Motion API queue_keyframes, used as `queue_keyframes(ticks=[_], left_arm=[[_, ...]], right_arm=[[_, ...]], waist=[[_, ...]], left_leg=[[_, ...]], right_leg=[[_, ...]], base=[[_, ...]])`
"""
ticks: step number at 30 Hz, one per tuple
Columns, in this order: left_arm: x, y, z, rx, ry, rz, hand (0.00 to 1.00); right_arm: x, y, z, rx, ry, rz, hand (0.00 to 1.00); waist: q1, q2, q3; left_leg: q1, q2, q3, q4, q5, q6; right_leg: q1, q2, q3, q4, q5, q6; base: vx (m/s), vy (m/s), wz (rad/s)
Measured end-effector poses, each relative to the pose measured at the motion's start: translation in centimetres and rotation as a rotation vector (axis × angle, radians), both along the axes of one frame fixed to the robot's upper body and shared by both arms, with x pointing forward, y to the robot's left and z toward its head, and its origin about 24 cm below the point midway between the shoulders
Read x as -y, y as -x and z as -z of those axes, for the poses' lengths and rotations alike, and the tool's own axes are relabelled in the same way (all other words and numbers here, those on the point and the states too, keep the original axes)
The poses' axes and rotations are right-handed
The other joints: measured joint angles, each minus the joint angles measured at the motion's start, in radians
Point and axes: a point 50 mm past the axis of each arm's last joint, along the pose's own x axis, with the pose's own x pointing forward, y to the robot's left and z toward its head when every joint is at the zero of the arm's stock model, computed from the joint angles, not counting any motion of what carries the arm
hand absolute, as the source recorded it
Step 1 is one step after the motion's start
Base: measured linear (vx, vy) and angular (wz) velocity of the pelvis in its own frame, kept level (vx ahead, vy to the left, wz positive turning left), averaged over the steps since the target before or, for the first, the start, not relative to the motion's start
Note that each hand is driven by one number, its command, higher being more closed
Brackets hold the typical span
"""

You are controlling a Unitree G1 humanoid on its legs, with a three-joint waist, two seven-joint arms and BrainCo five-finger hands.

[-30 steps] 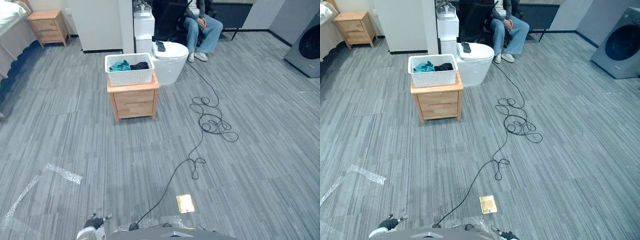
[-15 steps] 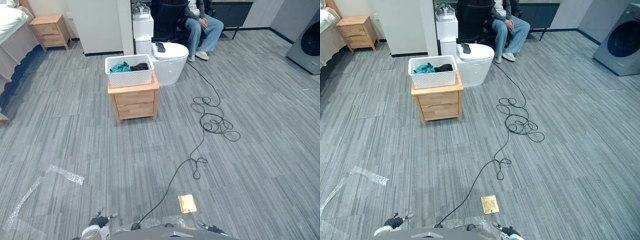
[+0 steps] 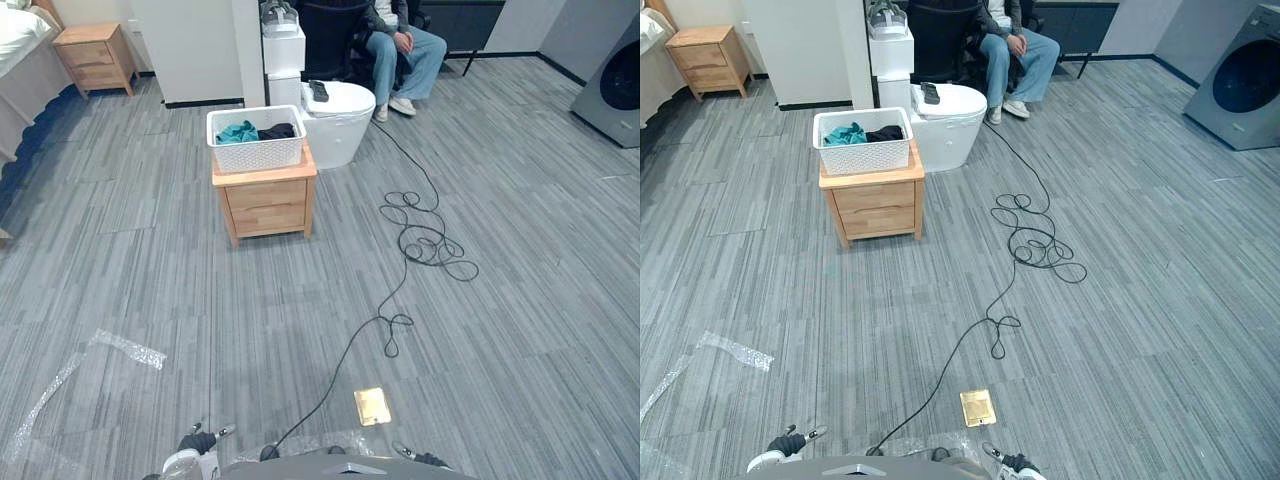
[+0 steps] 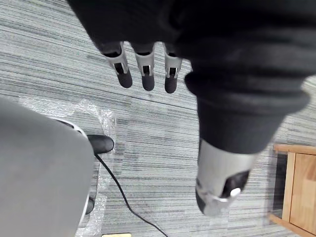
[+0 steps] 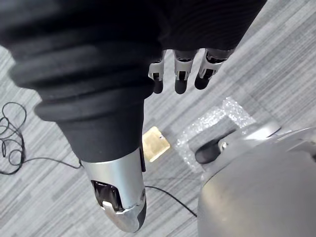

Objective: Pick up the laundry basket with both hands and put the clothes into the washing machine.

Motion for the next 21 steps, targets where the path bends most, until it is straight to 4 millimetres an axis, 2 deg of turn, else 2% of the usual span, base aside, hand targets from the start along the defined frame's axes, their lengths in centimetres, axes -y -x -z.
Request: queue_keyframes(ticks=[7,11,13,15,16,17,18,19,20,21], left_arm=[[-0.1,-0.1,0.0,0.003,-0.004,0.002,0.00],[-0.5,-0.4,-0.2,0.014,-0.015,0.004,0.00],[-0.6,-0.6,-0.2,0.018,-0.019,0.006,0.00],[-0.5,-0.8,-0.3,0.027,-0.017,0.011,0.00],[-0.5,-0.8,-0.3,0.029,-0.018,0.012,0.00],[-0.5,-1.1,-0.4,0.038,-0.018,0.009,0.00],[-0.6,-1.4,-0.4,0.046,-0.021,0.005,0.00],[-1.0,-1.5,-0.5,0.053,-0.021,-0.028,0.00],[-1.7,-1.4,-0.6,0.058,-0.026,-0.087,0.00],[-2.1,-1.3,-0.7,0.059,-0.034,-0.125,0.00]], right_arm=[[-0.1,-0.2,0.0,0.005,0.000,-0.001,0.00],[-0.1,-0.5,-0.1,0.015,-0.002,0.001,0.00],[-0.2,-0.6,-0.1,0.019,-0.005,0.009,0.00],[-0.2,-0.3,0.0,0.019,-0.015,0.054,0.00],[-0.1,-0.2,0.0,0.021,-0.015,0.071,0.00],[0.3,-0.1,-0.1,0.036,-0.015,0.117,0.00],[0.4,-0.4,-0.2,0.055,-0.012,0.131,0.00],[0.0,-0.8,-0.4,0.092,-0.021,0.160,0.00],[-0.4,-0.7,-0.4,0.110,-0.031,0.189,0.00],[-0.7,-0.9,-0.4,0.127,-0.045,0.219,0.00]], waist=[[0.002,-0.005,0.002],[0.004,-0.018,0.013],[0.002,-0.022,0.019],[-0.005,-0.026,0.034],[-0.006,-0.020,0.036],[-0.005,-0.024,0.056],[-0.003,-0.022,0.061],[-0.006,-0.028,0.075],[-0.005,-0.041,0.088],[0.005,-0.057,0.095]], left_leg=[[-0.018,-0.001,0.007,0.000,0.000,0.001],[-0.037,-0.003,0.008,0.000,0.000,0.002],[-0.040,-0.009,-0.003,0.000,-0.005,0.006],[-0.035,-0.033,-0.058,0.000,-0.030,0.025],[-0.029,-0.040,-0.076,0.000,-0.035,0.031],[-0.019,-0.044,-0.093,0.000,-0.039,0.038],[-0.018,-0.046,-0.101,0.000,-0.040,0.038],[0.007,-0.058,-0.126,0.004,-0.043,0.043],[0.026,-0.062,-0.144,0.007,-0.050,0.044],[0.055,-0.060,-0.153,0.007,-0.063,0.039]], right_leg=[[-0.021,0.000,0.010,0.000,0.002,0.005],[-0.042,-0.003,0.011,0.005,0.001,0.009],[-0.055,-0.009,-0.002,0.036,-0.019,0.022],[-0.090,-0.044,-0.049,0.183,-0.107,0.065],[-0.108,-0.056,-0.059,0.248,-0.130,0.079],[-0.186,-0.073,-0.069,0.436,-0.150,0.078],[-0.238,-0.082,-0.069,0.548,-0.151,0.069],[-0.333,-0.108,-0.067,0.747,-0.146,0.040],[-0.386,-0.123,-0.068,0.862,-0.167,0.047],[-0.412,-0.126,-0.073,0.890,-0.202,0.053]], base=[[-0.04,-0.024,-0.03],[-0.01,-0.005,-0.01],[0.03,0.011,0.24],[0.04,0.026,0.62],[0.09,0.044,0.58],[0.09,0.058,0.43],[0.13,0.074,0.55],[0.19,0.036,0.58],[0.28,0.018,0.57],[0.28,0.001,0.32]])
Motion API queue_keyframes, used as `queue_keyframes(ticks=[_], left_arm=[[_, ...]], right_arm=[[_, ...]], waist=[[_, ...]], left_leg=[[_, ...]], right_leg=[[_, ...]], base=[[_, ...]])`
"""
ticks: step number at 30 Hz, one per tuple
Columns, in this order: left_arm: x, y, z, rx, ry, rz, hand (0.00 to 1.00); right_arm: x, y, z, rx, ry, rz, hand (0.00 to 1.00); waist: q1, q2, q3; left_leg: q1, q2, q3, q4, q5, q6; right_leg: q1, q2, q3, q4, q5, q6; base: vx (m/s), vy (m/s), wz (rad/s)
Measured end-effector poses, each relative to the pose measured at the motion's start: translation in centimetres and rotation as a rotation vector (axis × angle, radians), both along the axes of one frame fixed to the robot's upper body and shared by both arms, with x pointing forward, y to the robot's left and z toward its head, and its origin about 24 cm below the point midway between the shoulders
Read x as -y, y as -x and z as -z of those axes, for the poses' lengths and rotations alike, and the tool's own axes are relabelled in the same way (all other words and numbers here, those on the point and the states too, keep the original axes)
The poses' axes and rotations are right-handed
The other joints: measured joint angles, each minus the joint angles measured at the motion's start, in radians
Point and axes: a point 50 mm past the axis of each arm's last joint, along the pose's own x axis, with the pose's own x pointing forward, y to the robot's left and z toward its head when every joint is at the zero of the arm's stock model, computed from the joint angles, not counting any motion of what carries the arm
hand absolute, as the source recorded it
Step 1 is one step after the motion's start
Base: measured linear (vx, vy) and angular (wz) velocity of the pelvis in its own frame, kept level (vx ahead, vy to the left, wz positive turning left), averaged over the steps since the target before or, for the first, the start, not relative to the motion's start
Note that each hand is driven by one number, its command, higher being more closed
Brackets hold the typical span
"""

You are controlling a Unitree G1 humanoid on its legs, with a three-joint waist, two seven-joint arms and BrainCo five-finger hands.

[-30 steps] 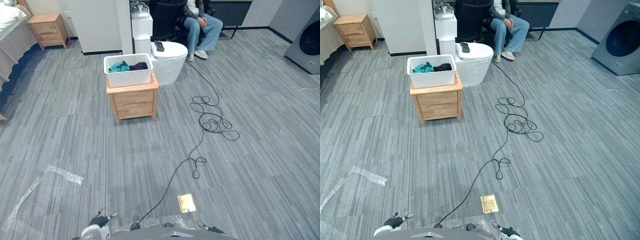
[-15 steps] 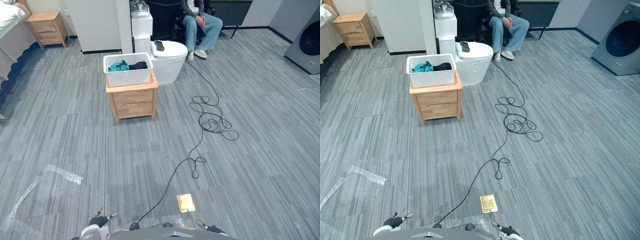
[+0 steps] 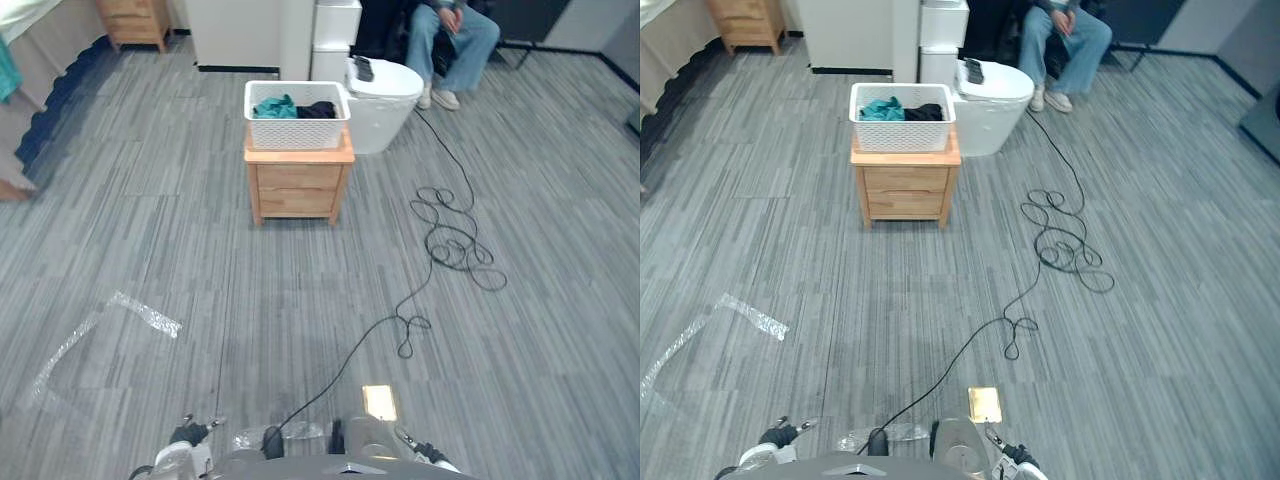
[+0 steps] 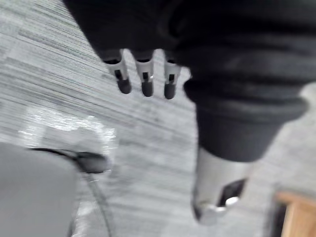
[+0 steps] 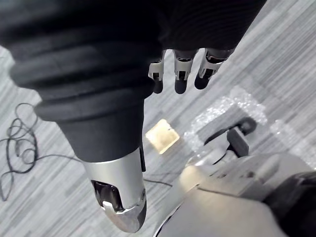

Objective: Pick up the laundry basket with both hands and put the clothes into the washing machine.

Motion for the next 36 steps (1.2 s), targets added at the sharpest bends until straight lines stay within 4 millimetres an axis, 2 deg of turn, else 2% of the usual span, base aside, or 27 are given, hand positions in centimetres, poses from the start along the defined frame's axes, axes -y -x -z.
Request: queue_keyframes(ticks=[2,4,5,7,8,9,10,11,12,14,15,16,17,19,20,22,23,24,25,27,28,29,30,31,32,33,36], left_arm=[[0.1,-0.1,0.0,0.008,0.010,-0.029,0.00],[0.8,-0.5,0.0,0.019,0.029,-0.034,0.00],[1.1,-1.2,-0.1,0.035,0.037,-0.027,0.00],[1.2,-2.2,-0.4,0.061,0.040,-0.018,0.00],[1.3,-2.1,-0.3,0.062,0.047,-0.029,0.00],[1.2,-2.1,-0.4,0.066,0.047,-0.037,0.00],[1.0,-2.2,-0.4,0.076,0.047,-0.061,0.00],[1.1,-2.3,-0.5,0.088,0.060,-0.098,0.00],[1.7,-2.3,-0.4,0.099,0.085,-0.148,0.00],[2.2,-1.9,-0.2,0.093,0.107,-0.178,0.00],[2.6,-1.5,-0.1,0.088,0.122,-0.200,0.00],[2.4,-1.6,-0.2,0.103,0.119,-0.214,0.00],[2.1,-2.1,-0.4,0.127,0.112,-0.222,0.00],[1.7,-2.5,-0.8,0.156,0.102,-0.227,0.00],[1.7,-2.7,-0.9,0.173,0.097,-0.227,0.00],[1.5,-2.9,-1.1,0.189,0.094,-0.244,0.00],[1.3,-2.8,-1.1,0.189,0.093,-0.262,0.00],[1.6,-2.1,-0.8,0.171,0.099,-0.282,0.00],[1.6,-1.8,-0.7,0.163,0.099,-0.293,0.00],[1.3,-0.3,-0.3,0.120,0.080,-0.333,0.00],[1.3,0.8,0.0,0.089,0.080,-0.346,0.00],[1.5,1.0,0.1,0.073,0.085,-0.339,0.00],[0.9,1.1,0.2,0.052,0.064,-0.293,0.00],[0.4,0.9,0.1,0.047,0.046,-0.254,0.00],[-0.1,0.5,0.0,0.039,0.021,-0.194,0.00],[-0.3,0.3,-0.1,0.028,0.009,-0.147,0.00],[-0.1,-0.3,-0.2,0.027,0.001,-0.073,0.00]], right_arm=[[-0.2,0.2,0.0,0.008,-0.011,0.035,0.00],[-0.1,-0.5,-0.1,0.034,-0.008,0.060,0.00],[-0.1,-0.8,-0.2,0.036,-0.003,0.068,0.00],[-0.1,-0.4,-0.1,0.021,0.000,0.074,0.00],[0.0,-0.3,-0.1,0.015,0.002,0.079,0.00],[0.0,-0.1,-0.1,0.011,0.002,0.081,0.00],[-0.2,0.3,0.0,0.003,-0.005,0.092,0.00],[0.1,0.5,0.0,0.005,-0.003,0.128,0.00],[0.8,-0.2,-0.4,0.043,0.018,0.144,0.00],[1.0,-0.8,-0.7,0.066,0.029,0.140,0.00],[1.1,-1.4,-0.9,0.085,0.032,0.133,0.00],[1.0,-1.9,-1.0,0.098,0.035,0.122,0.00],[0.5,-2.5,-1.1,0.114,0.027,0.109,0.00],[0.0,-3.4,-1.2,0.129,0.023,0.069,0.00],[-0.2,-3.9,-1.4,0.140,0.024,0.045,0.00],[-0.5,-5.4,-1.8,0.170,0.022,0.027,0.00],[-0.7,-6.1,-2.0,0.185,0.023,0.009,0.00],[-0.7,-6.5,-2.2,0.197,0.029,-0.008,0.00],[-0.4,-6.1,-2.1,0.189,0.035,0.005,0.00],[-0.1,-4.7,-1.7,0.143,0.050,0.016,0.00],[0.6,-3.1,-1.3,0.093,0.082,0.014,0.00],[0.8,-2.8,-1.3,0.084,0.089,0.016,0.00],[0.3,-2.6,-1.1,0.075,0.075,0.013,0.00],[-0.1,-2.7,-1.0,0.074,0.063,0.012,0.00],[-0.9,-2.6,-0.9,0.071,0.042,0.005,0.00],[-1.5,-2.6,-0.7,0.063,0.024,0.002,0.00],[-1.4,-3.1,-0.8,0.077,0.031,-0.033,0.00]], waist=[[-0.002,-0.006,0.004],[-0.016,0.006,0.008],[-0.031,0.015,0.016],[-0.036,0.017,0.018],[-0.049,0.025,0.019],[-0.057,0.025,0.017],[-0.061,0.012,0.014],[-0.058,0.025,0.015],[-0.054,0.057,0.022],[-0.052,0.082,0.022],[-0.044,0.096,0.025],[-0.037,0.096,0.027],[-0.019,0.083,0.037],[0.002,0.069,0.046],[0.012,0.066,0.044],[0.029,0.069,0.043],[0.039,0.067,0.043],[0.040,0.077,0.037],[0.037,0.083,0.029],[0.040,0.066,0.009],[0.037,0.067,-0.039],[0.035,0.068,-0.046],[0.032,0.039,-0.061],[0.028,0.016,-0.065],[0.018,0.002,-0.067],[0.021,-0.001,-0.060],[0.010,0.017,-0.049]], left_leg=[[0.031,0.010,-0.010,0.000,-0.026,0.000],[0.060,0.037,-0.008,0.000,-0.062,-0.007],[0.084,0.063,-0.006,0.000,-0.095,-0.026],[0.108,0.085,-0.004,0.001,-0.130,-0.063],[0.137,0.111,-0.006,0.002,-0.162,-0.110],[0.152,0.120,-0.007,0.010,-0.173,-0.128],[0.160,0.121,-0.008,0.062,-0.196,-0.145],[0.148,0.157,-0.005,0.162,-0.233,-0.159],[0.043,0.195,0.022,0.442,-0.229,-0.172],[-0.060,0.237,0.035,0.713,-0.155,-0.174],[-0.154,0.275,0.027,0.970,-0.078,-0.206],[-0.206,0.289,0.022,1.117,-0.055,-0.231],[-0.259,0.293,0.030,1.240,-0.054,-0.228],[-0.336,0.309,0.074,1.304,-0.083,-0.186],[-0.403,0.326,0.106,1.261,-0.113,-0.157],[-0.484,0.330,0.159,1.046,-0.137,-0.138],[-0.497,0.328,0.190,0.876,-0.132,-0.133],[-0.478,0.321,0.210,0.555,-0.080,-0.138],[-0.471,0.320,0.208,0.465,-0.060,-0.138],[-0.463,0.308,0.218,0.450,-0.045,-0.119],[-0.440,0.289,0.239,0.453,-0.042,-0.117],[-0.434,0.283,0.240,0.450,0.033,-0.102],[-0.393,0.236,0.258,0.420,0.025,-0.081],[-0.367,0.214,0.271,0.384,0.028,-0.068],[-0.325,0.199,0.285,0.344,0.033,-0.049],[-0.258,0.188,0.297,0.302,0.030,-0.044],[-0.071,0.193,0.311,0.160,0.034,-0.050]], right_leg=[[-0.025,-0.001,-0.027,-0.036,-0.026,-0.002],[-0.052,0.011,-0.084,-0.184,-0.015,-0.012],[-0.067,0.037,-0.125,-0.368,0.052,-0.021],[-0.087,0.072,-0.124,-0.532,0.152,-0.027],[-0.093,0.089,-0.103,-0.546,0.186,-0.061],[-0.087,0.093,-0.104,-0.542,0.189,-0.080],[-0.067,0.090,-0.105,-0.550,0.233,-0.111],[-0.047,0.111,-0.121,-0.521,0.273,-0.138],[-0.005,0.142,-0.133,-0.508,0.200,-0.156],[0.046,0.171,-0.135,-0.516,0.159,-0.171],[0.115,0.201,-0.124,-0.533,0.138,-0.190],[0.175,0.216,-0.112,-0.556,0.131,-0.200],[0.261,0.221,-0.086,-0.590,0.128,-0.205],[0.379,0.220,-0.044,-0.644,0.128,-0.205],[0.438,0.218,-0.028,-0.688,0.126,-0.201],[0.495,0.201,0.008,-0.742,0.109,-0.177],[0.517,0.186,0.020,-0.763,0.088,-0.160],[0.552,0.167,0.034,-0.780,0.045,-0.127],[0.565,0.162,0.029,-0.782,0.026,-0.115],[0.608,0.111,0.031,-0.732,-0.065,-0.080],[0.606,0.083,0.038,-0.644,-0.115,-0.025],[0.576,0.074,0.036,-0.556,-0.132,0.001],[0.483,0.013,0.036,-0.338,-0.120,0.011],[0.431,-0.013,0.037,-0.237,-0.079,0.015],[0.359,-0.041,0.038,-0.087,-0.026,0.011],[0.319,-0.066,0.012,-0.019,-0.033,0.015],[0.284,-0.119,-0.135,-0.090,-0.077,0.005]], base=[[0.26,-0.001,0.08],[0.35,-0.026,-0.06],[0.41,-0.052,-0.08],[0.50,-0.116,0.08],[0.54,-0.170,0.33],[0.61,-0.222,0.52],[0.67,-0.290,0.42],[0.81,-0.369,0.28],[0.79,-0.390,0.05],[0.67,-0.298,-0.11],[0.54,-0.204,-0.29],[0.72,-0.256,-0.47],[0.64,-0.205,-0.47],[0.52,-0.140,-0.40],[0.39,-0.041,-0.44],[0.38,0.021,-0.58],[0.38,0.097,-0.75],[0.38,0.124,-0.62],[0.39,0.184,-0.42],[0.40,0.256,-0.15],[0.58,0.350,-0.13],[0.72,0.431,-0.10],[0.60,0.343,-0.01],[0.54,0.312,0.04],[0.53,0.253,-0.09],[0.52,0.232,-0.15],[0.42,0.157,-0.17]])
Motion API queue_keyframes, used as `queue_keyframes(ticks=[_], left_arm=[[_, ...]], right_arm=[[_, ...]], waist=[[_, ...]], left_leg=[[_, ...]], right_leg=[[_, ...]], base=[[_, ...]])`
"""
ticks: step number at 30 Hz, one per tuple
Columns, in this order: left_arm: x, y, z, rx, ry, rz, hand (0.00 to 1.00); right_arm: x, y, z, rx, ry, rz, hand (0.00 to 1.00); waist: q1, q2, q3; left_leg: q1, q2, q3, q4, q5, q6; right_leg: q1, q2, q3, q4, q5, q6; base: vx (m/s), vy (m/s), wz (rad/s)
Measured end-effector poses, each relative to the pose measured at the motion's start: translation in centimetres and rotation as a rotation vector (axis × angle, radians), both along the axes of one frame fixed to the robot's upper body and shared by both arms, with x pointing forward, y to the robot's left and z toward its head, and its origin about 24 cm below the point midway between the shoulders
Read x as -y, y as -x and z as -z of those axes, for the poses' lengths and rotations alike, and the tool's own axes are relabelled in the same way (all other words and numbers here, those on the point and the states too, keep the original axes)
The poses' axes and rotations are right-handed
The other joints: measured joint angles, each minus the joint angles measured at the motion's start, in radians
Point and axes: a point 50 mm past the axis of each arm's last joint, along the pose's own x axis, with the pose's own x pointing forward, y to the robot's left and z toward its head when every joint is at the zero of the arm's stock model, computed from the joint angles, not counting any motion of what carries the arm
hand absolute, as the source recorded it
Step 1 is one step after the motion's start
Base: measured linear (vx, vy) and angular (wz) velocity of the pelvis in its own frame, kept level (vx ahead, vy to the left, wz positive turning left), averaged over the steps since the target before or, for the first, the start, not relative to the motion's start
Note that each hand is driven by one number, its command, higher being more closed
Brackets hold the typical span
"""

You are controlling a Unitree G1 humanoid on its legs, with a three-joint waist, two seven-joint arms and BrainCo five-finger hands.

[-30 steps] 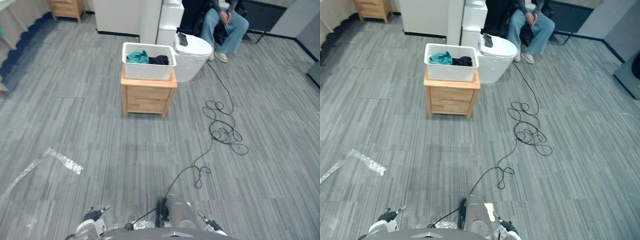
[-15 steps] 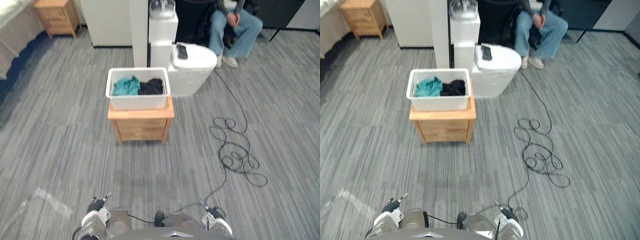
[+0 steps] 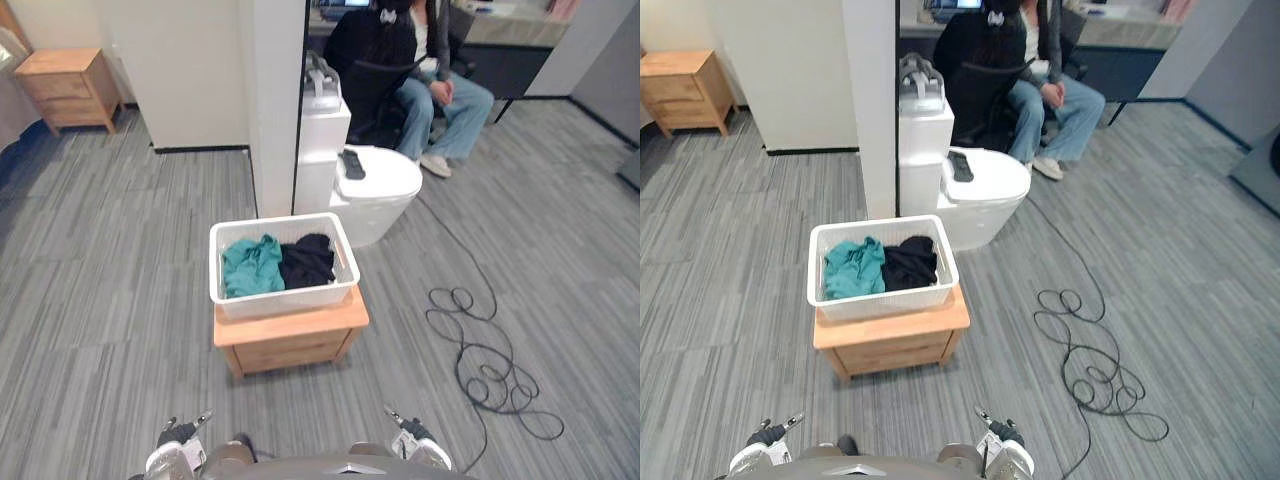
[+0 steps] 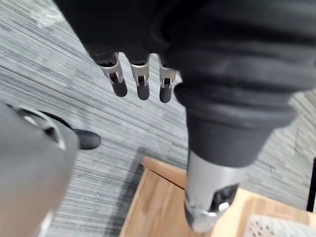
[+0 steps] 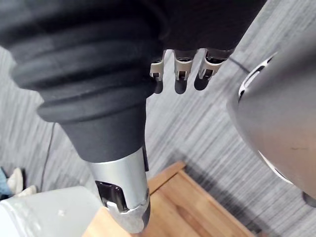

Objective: Pick up the laundry basket with both hands and put the clothes into the washing machine.

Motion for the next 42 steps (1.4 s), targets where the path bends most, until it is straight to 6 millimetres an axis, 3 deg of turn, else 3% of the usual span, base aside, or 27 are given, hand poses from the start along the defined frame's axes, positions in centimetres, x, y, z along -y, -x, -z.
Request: queue_keyframes(ticks=[3,4,6,7,8,9,12,17,18,21,25,27,32,37,40,42], left_arm=[[-0.1,-1.2,-0.3,0.025,-0.013,0.037,0.00],[-0.2,-1.5,-0.4,0.028,-0.024,0.055,0.00],[-0.6,-1.1,-0.4,0.010,-0.044,0.076,0.00],[-0.8,-1.1,-0.4,0.008,-0.052,0.072,0.00],[-0.2,-0.3,-0.1,-0.013,-0.038,0.061,0.00],[1.4,0.3,0.3,-0.024,0.003,0.053,0.00],[2.9,0.3,0.5,-0.022,0.046,0.030,0.00],[2.5,-1.1,-0.3,0.064,0.028,-0.036,0.00],[1.8,-2.2,-1.3,0.166,0.013,-0.074,0.00],[0.8,-3.4,-2.7,0.275,-0.015,-0.097,0.00],[-2.0,-4.9,-5.5,0.434,-0.096,-0.127,0.00],[-4.3,-5.5,-7.5,0.535,-0.159,-0.202,0.00],[-8.9,-7.3,-11.0,0.646,-0.298,-0.221,0.00],[-11.3,-12.5,-14.4,0.726,-0.359,-0.169,0.00],[-12.6,-16.9,-17.8,0.762,-0.411,-0.109,0.00],[-12.7,-19.0,-19.8,0.795,-0.420,-0.090,0.00]], right_arm=[[0.0,-0.5,-0.3,0.023,0.012,-0.020,0.00],[0.0,-0.6,-0.3,0.025,0.012,-0.025,0.00],[-0.2,-0.5,-0.3,0.017,0.022,-0.053,0.00],[-0.4,0.0,-0.1,0.000,0.030,-0.086,0.00],[0.2,-0.2,-0.3,0.002,0.053,-0.106,0.00],[1.4,-0.9,-1.0,0.037,0.108,-0.128,0.00],[2.6,-2.0,-2.0,0.083,0.170,-0.152,0.00],[4.1,-4.8,-5.4,0.264,0.301,-0.148,0.00],[4.1,-6.0,-7.6,0.366,0.374,-0.179,0.00],[4.2,-6.6,-9.9,0.461,0.463,-0.209,0.00],[4.4,-7.7,-13.7,0.596,0.602,-0.255,0.00],[4.4,-8.0,-15.6,0.663,0.663,-0.276,0.00],[4.8,-10.0,-19.1,0.796,0.756,-0.363,0.00],[4.6,-14.7,-24.0,0.976,0.844,-0.502,0.00],[4.4,-19.0,-28.0,1.076,0.871,-0.546,0.00],[4.6,-20.7,-30.0,1.117,0.854,-0.528,0.00]], waist=[[-0.018,0.002,0.000],[-0.022,-0.001,-0.002],[-0.026,-0.022,-0.005],[-0.030,-0.038,-0.007],[-0.024,-0.007,-0.016],[-0.034,0.046,-0.022],[-0.033,0.092,-0.018],[-0.034,0.077,-0.009],[-0.034,0.067,-0.004],[-0.034,0.063,0.000],[-0.034,0.090,0.014],[-0.036,0.111,0.019],[-0.035,0.122,0.027],[-0.038,0.123,0.070],[-0.041,0.107,0.148],[-0.042,0.104,0.196]], left_leg=[[0.023,0.013,-0.002,-0.034,-0.003,-0.019],[0.016,0.015,-0.004,-0.036,-0.003,-0.033],[0.024,0.002,-0.019,-0.038,-0.015,-0.070],[0.034,-0.010,-0.028,-0.045,-0.015,-0.089],[0.038,0.024,-0.031,-0.062,-0.007,-0.114],[0.013,0.069,-0.049,-0.069,-0.001,-0.134],[0.015,0.103,-0.048,-0.088,0.032,-0.157],[0.027,0.121,-0.043,-0.102,0.063,-0.162],[0.009,0.114,-0.043,-0.102,0.063,-0.162],[-0.020,0.103,-0.043,-0.103,0.063,-0.162],[-0.040,0.078,-0.043,-0.103,0.063,-0.160],[-0.054,0.074,-0.043,-0.102,0.057,-0.150],[-0.063,0.067,-0.032,-0.101,0.050,-0.140],[-0.097,0.049,-0.013,-0.096,0.058,-0.128],[-0.156,0.047,0.010,-0.055,0.060,-0.120],[-0.190,0.052,0.014,-0.022,0.057,-0.117]], right_leg=[[-0.058,-0.002,0.006,-0.230,0.016,0.025],[-0.086,0.004,0.033,-0.354,0.065,0.034],[-0.100,-0.006,0.060,-0.461,0.252,0.037],[-0.096,-0.021,0.053,-0.468,0.264,0.063],[-0.081,0.008,0.038,-0.484,0.246,0.070],[-0.066,0.057,-0.005,-0.543,0.249,0.058],[-0.047,0.098,-0.031,-0.574,0.251,0.042],[-0.014,0.121,-0.059,-0.595,0.244,0.026],[-0.030,0.116,-0.057,-0.600,0.249,0.029],[-0.051,0.104,-0.059,-0.612,0.265,0.034],[-0.059,0.085,-0.055,-0.651,0.289,0.043],[-0.060,0.084,-0.055,-0.676,0.307,0.046],[-0.061,0.084,-0.050,-0.713,0.350,0.043],[-0.102,0.077,-0.018,-0.728,0.399,0.047],[-0.174,0.071,0.020,-0.704,0.425,0.037],[-0.201,0.071,0.032,-0.698,0.438,0.030]], base=[[0.23,-0.033,0.13],[0.19,-0.151,0.18],[0.23,-0.250,0.31],[0.19,-0.328,0.20],[0.18,-0.379,0.21],[0.17,-0.354,0.16],[0.10,-0.168,0.21],[0.04,-0.094,0.14],[0.00,0.000,0.00],[-0.04,0.047,0.04],[-0.04,0.053,-0.01],[-0.05,0.030,0.00],[-0.04,0.016,-0.06],[-0.05,0.012,-0.13],[-0.13,0.009,-0.23],[-0.07,-0.013,-0.13]])
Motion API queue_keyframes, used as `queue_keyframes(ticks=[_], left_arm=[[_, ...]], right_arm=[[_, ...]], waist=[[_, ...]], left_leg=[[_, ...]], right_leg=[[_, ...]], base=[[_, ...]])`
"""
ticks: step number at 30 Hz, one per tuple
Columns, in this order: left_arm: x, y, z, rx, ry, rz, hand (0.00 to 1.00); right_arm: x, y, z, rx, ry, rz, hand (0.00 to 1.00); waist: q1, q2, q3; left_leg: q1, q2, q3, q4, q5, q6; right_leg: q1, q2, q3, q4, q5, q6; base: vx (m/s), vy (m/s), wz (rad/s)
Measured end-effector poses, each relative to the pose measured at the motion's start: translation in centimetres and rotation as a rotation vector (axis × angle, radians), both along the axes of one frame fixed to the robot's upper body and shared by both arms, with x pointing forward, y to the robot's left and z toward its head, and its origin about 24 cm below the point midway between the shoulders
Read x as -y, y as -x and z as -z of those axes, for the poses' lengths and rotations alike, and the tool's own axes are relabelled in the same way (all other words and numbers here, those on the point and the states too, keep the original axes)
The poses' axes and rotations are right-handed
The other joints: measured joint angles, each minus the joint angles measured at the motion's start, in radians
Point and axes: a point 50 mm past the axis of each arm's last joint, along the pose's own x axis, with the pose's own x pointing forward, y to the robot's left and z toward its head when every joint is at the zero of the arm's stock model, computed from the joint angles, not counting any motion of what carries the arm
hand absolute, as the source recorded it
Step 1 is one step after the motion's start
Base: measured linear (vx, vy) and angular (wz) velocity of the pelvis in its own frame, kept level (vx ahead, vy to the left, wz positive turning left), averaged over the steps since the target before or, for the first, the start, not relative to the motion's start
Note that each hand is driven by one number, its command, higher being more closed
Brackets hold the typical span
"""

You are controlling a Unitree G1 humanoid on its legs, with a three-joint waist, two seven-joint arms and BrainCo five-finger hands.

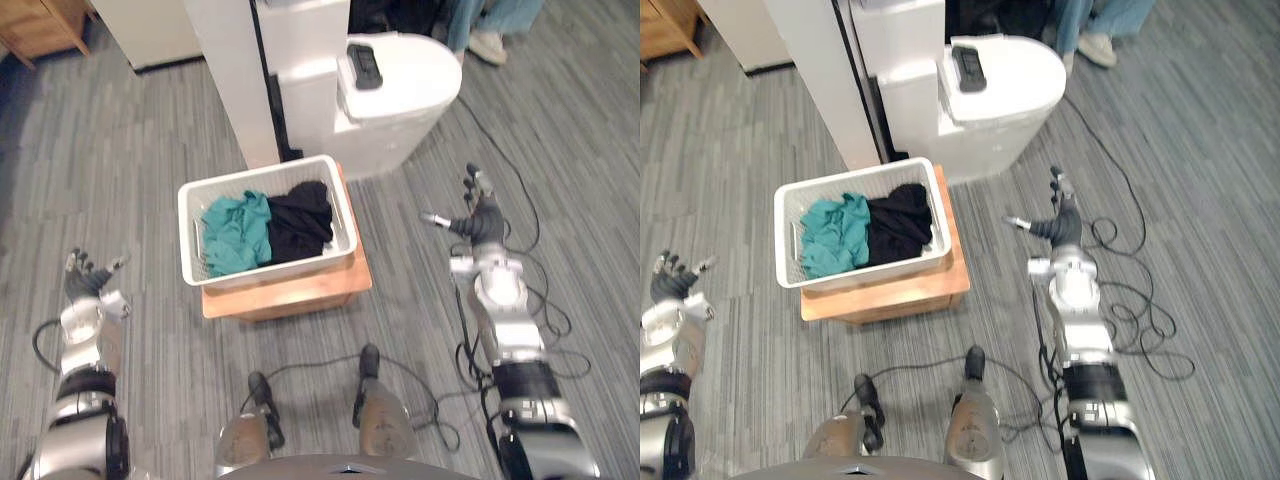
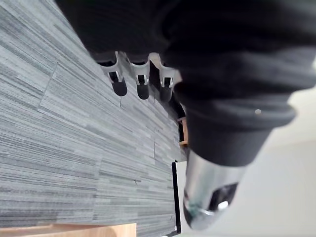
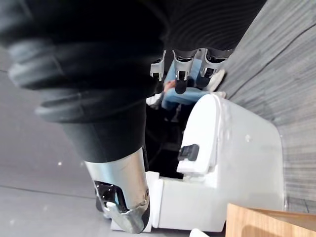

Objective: Pick up the laundry basket with both hands and put the clothes into the washing machine.

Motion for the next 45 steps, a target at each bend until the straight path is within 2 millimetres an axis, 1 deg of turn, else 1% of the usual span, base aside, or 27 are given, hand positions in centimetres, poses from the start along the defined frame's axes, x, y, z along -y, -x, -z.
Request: queue_keyframes(ticks=[1,2,3,6,7,9,11,14,16,18,19,20,21,25,27,28,29,32,35,38,42,45], left_arm=[[-0.1,-0.4,-0.5,0.009,-0.006,0.003,0.00],[-0.2,-1.4,-1.7,0.026,-0.015,0.010,0.00],[-0.2,-1.8,-2.3,0.030,-0.025,0.014,0.00],[-0.6,-3.7,-5.7,0.079,-0.081,0.035,0.00],[-0.4,-4.1,-6.2,0.092,-0.085,0.042,0.00],[0.5,-5.4,-8.0,0.139,-0.087,0.072,0.00],[1.0,-6.0,-8.8,0.157,-0.095,0.092,0.00],[1.7,-6.7,-9.0,0.163,-0.048,0.099,0.00],[2.5,-7.2,-8.8,0.166,-0.015,0.113,0.00],[3.7,-8.1,-9.1,0.175,0.022,0.134,0.00],[4.6,-8.5,-9.1,0.180,0.043,0.149,0.00],[4.9,-8.7,-9.1,0.181,0.056,0.143,0.00],[5.2,-8.9,-9.2,0.188,0.078,0.138,0.00],[6.0,-9.3,-9.4,0.206,0.141,0.130,0.00],[6.5,-9.6,-9.6,0.227,0.194,0.128,0.00],[6.6,-9.6,-9.6,0.226,0.200,0.127,0.00],[6.6,-9.7,-9.6,0.228,0.211,0.124,0.00],[6.9,-9.8,-9.6,0.232,0.243,0.108,0.00],[7.5,-10.0,-9.6,0.232,0.256,0.120,0.00],[8.2,-10.3,-9.8,0.229,0.268,0.129,0.00],[8.5,-10.5,-10.1,0.239,0.286,0.132,0.00],[8.6,-10.7,-10.6,0.251,0.285,0.135,0.00]], right_arm=[[0.0,-0.4,-0.5,0.008,-0.004,-0.007,0.00],[0.0,-1.1,-1.6,0.021,-0.005,-0.017,0.00],[0.1,-1.5,-2.0,0.027,-0.008,-0.019,0.00],[0.0,-3.2,-4.6,0.058,-0.054,-0.027,0.00],[0.0,-3.4,-5.0,0.064,-0.053,-0.028,0.00],[-0.2,-4.3,-6.3,0.075,-0.043,-0.024,0.00],[-0.3,-4.6,-6.8,0.078,-0.049,-0.012,0.00],[-0.1,-5.4,-7.2,0.056,-0.062,0.025,0.00],[-0.5,-5.8,-7.1,0.038,-0.054,0.025,0.00],[-1.4,-6.2,-7.7,0.046,-0.063,0.010,0.00],[-2.4,-6.5,-8.3,0.063,-0.071,-0.008,0.00],[-3.3,-6.7,-8.5,0.070,-0.065,-0.026,0.00],[-4.6,-7.0,-8.9,0.076,-0.064,-0.060,0.00],[-6.7,-7.4,-8.9,0.065,-0.051,-0.095,0.00],[-8.8,-7.6,-9.3,0.074,-0.012,-0.135,0.00],[-9.3,-7.6,-9.4,0.076,-0.016,-0.149,0.00],[-10.2,-7.6,-9.5,0.080,-0.007,-0.172,0.00],[-11.4,-7.6,-9.4,0.082,0.013,-0.193,0.00],[-12.2,-7.5,-9.4,0.084,0.009,-0.213,0.00],[-13.4,-7.3,-9.2,0.087,0.064,-0.237,0.00],[-13.6,-7.3,-9.3,0.095,0.088,-0.227,0.00],[-13.3,-7.5,-9.4,0.083,0.103,-0.210,0.00]], waist=[[-0.002,0.000,0.013],[-0.003,-0.001,0.039],[-0.003,-0.001,0.047],[0.002,-0.008,0.101],[0.004,-0.009,0.112],[0.006,-0.007,0.150],[0.008,-0.007,0.150],[0.009,-0.007,0.151],[0.009,-0.007,0.151],[0.015,-0.007,0.151],[0.016,-0.007,0.151],[0.018,-0.007,0.151],[0.022,-0.007,0.151],[0.030,-0.007,0.151],[0.042,-0.007,0.151],[0.044,-0.007,0.151],[0.046,-0.007,0.151],[0.049,-0.007,0.151],[0.050,-0.007,0.151],[0.048,-0.007,0.151],[0.049,-0.007,0.151],[0.049,-0.006,0.151]], left_leg=[[-0.010,0.002,0.001,0.010,-0.002,0.002],[-0.033,0.008,0.001,0.031,-0.005,0.004],[-0.048,0.012,0.001,0.041,-0.007,0.005],[-0.111,0.034,0.010,0.088,-0.014,0.005],[-0.120,0.038,0.010,0.096,-0.014,0.004],[-0.145,0.050,0.008,0.114,-0.015,0.003],[-0.175,0.054,0.008,0.118,-0.014,0.003],[-0.202,0.058,0.015,0.120,-0.010,0.002],[-0.210,0.059,0.022,0.120,-0.010,0.002],[-0.225,0.060,0.027,0.120,-0.009,0.002],[-0.235,0.062,0.033,0.119,-0.008,0.002],[-0.239,0.063,0.040,0.118,-0.008,0.001],[-0.243,0.064,0.053,0.115,-0.007,0.000],[-0.244,0.068,0.056,0.111,-0.006,-0.002],[-0.249,0.067,0.067,0.105,-0.003,-0.003],[-0.248,0.066,0.069,0.101,-0.001,-0.003],[-0.248,0.065,0.074,0.095,0.002,-0.004],[-0.253,0.065,0.076,0.091,0.004,-0.004],[-0.251,0.058,0.074,0.073,0.014,-0.005],[-0.253,0.050,0.071,0.057,0.024,-0.002],[-0.267,0.047,0.059,0.057,0.030,-0.001],[-0.276,0.037,0.054,0.029,0.053,0.000]], right_leg=[[-0.007,0.001,0.001,0.001,0.003,-0.003],[-0.024,0.003,0.004,0.003,0.009,-0.006],[-0.037,0.005,0.008,0.006,0.012,-0.008],[-0.095,0.018,0.024,0.016,0.027,-0.021],[-0.101,0.018,0.025,0.018,0.028,-0.022],[-0.118,0.029,0.026,0.022,0.034,-0.029],[-0.149,0.032,0.027,0.023,0.040,-0.033],[-0.180,0.034,0.032,0.023,0.046,-0.036],[-0.190,0.034,0.035,0.023,0.046,-0.036],[-0.213,0.034,0.043,0.028,0.047,-0.037],[-0.227,0.034,0.049,0.028,0.050,-0.038],[-0.236,0.035,0.054,0.029,0.050,-0.038],[-0.248,0.036,0.059,0.031,0.051,-0.039],[-0.251,0.041,0.060,0.031,0.051,-0.039],[-0.265,0.041,0.069,0.033,0.051,-0.039],[-0.268,0.041,0.072,0.033,0.052,-0.040],[-0.274,0.042,0.076,0.035,0.052,-0.040],[-0.281,0.042,0.077,0.037,0.052,-0.040],[-0.284,0.039,0.075,0.037,0.052,-0.040],[-0.290,0.033,0.072,0.037,0.052,-0.040],[-0.298,0.030,0.063,0.040,0.052,-0.040],[-0.320,0.027,0.059,0.049,0.052,-0.040]], base=[[-0.08,-0.024,-0.08],[-0.07,-0.025,-0.06],[-0.08,-0.039,-0.08],[-0.09,-0.047,-0.14],[-0.07,-0.028,-0.08],[-0.06,-0.031,-0.03],[-0.04,-0.034,-0.04],[0.01,-0.007,-0.05],[0.02,0.007,-0.04],[0.01,-0.003,-0.07],[0.02,-0.010,-0.12],[0.03,-0.009,-0.16],[0.03,-0.007,-0.12],[0.03,-0.008,-0.02],[0.02,-0.009,-0.06],[0.03,-0.013,-0.09],[0.02,-0.012,-0.06],[0.02,-0.010,-0.01],[0.03,-0.009,0.05],[0.02,-0.003,0.07],[0.02,-0.012,0.06],[0.01,-0.018,0.09]])
